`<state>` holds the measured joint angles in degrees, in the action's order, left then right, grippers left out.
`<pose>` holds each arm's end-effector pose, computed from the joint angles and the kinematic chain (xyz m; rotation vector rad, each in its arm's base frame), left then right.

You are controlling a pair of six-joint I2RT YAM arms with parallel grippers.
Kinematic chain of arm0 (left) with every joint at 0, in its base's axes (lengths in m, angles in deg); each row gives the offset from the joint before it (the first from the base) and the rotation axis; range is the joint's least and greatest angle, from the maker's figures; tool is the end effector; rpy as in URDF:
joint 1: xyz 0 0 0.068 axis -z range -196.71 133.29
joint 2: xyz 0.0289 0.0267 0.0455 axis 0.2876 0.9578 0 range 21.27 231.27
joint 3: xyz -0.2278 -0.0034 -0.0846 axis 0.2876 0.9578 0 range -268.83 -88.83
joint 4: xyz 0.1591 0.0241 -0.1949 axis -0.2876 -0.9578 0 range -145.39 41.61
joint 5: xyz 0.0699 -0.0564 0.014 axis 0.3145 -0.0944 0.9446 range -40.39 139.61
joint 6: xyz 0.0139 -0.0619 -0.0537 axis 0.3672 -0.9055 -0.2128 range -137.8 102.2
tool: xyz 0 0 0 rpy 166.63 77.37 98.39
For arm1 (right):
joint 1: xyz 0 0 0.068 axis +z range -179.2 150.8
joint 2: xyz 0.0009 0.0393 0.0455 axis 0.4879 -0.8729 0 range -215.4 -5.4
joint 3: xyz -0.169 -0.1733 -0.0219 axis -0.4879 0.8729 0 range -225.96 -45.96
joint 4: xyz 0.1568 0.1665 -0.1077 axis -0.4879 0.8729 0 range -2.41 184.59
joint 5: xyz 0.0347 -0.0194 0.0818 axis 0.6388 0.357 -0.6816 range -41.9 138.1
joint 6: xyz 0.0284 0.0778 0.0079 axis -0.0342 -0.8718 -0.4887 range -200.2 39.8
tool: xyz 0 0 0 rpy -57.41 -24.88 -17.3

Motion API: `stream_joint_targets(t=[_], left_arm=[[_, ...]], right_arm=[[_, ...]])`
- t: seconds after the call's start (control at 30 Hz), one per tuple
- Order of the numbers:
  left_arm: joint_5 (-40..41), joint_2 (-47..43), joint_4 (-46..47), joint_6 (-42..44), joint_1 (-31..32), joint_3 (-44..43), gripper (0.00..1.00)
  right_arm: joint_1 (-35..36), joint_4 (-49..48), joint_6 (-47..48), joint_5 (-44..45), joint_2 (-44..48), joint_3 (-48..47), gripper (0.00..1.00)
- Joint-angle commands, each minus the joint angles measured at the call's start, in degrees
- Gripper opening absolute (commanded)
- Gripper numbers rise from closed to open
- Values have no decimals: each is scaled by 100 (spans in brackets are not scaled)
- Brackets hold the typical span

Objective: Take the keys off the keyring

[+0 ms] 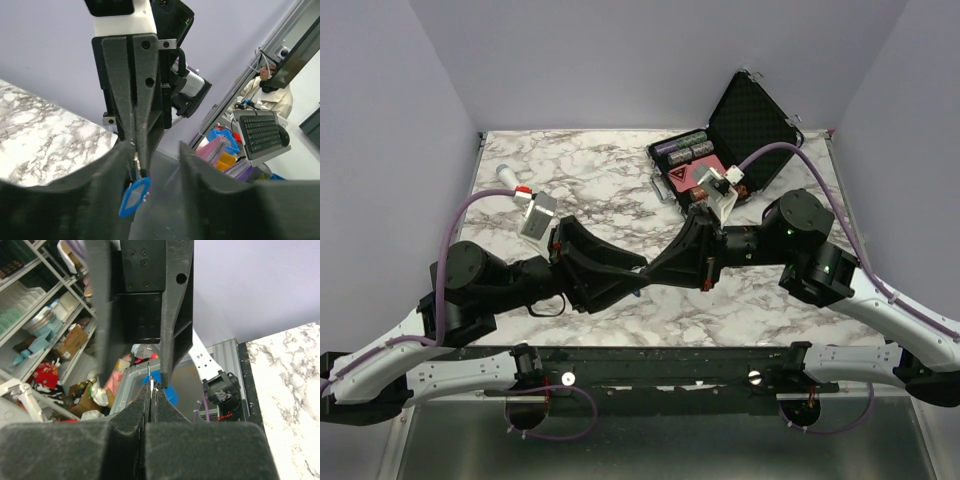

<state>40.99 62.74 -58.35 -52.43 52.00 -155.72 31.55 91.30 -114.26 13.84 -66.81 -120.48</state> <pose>0.0526 -0.1650 0.4621 0.5771 1.3803 -1.6043 0.0898 0.2440 0.4520 -0.9344 1.4213 1.7213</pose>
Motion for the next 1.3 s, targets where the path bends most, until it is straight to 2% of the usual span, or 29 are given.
stream_joint_targets(t=[0.0,0.17,0.37,0.4,0.53,0.67,0.9,1.13,1.27], left_arm=[[-79,45,-252,-52,73,-61,63],[404,-183,-209,18,64,-105,78],[818,-534,186,-43,64,202,79],[1027,-579,309,-70,64,299,75],[1047,-588,556,-114,64,405,60],[994,-448,556,-114,81,326,51],[977,-333,556,-35,125,317,44],[959,-228,512,9,178,256,14],[942,-184,284,88,178,116,3]], right_arm=[[-11,-160,-4,297,15,61,1],[-19,-168,14,350,59,43,1],[-11,-291,-30,411,76,52,1],[-11,-317,-39,429,94,52,1],[-19,-537,-74,508,120,104,1],[-19,-634,-101,491,120,113,1],[-19,-661,-92,526,85,43,1],[-19,-696,-92,508,41,17,1],[-19,-530,-48,403,-38,-62,1]])
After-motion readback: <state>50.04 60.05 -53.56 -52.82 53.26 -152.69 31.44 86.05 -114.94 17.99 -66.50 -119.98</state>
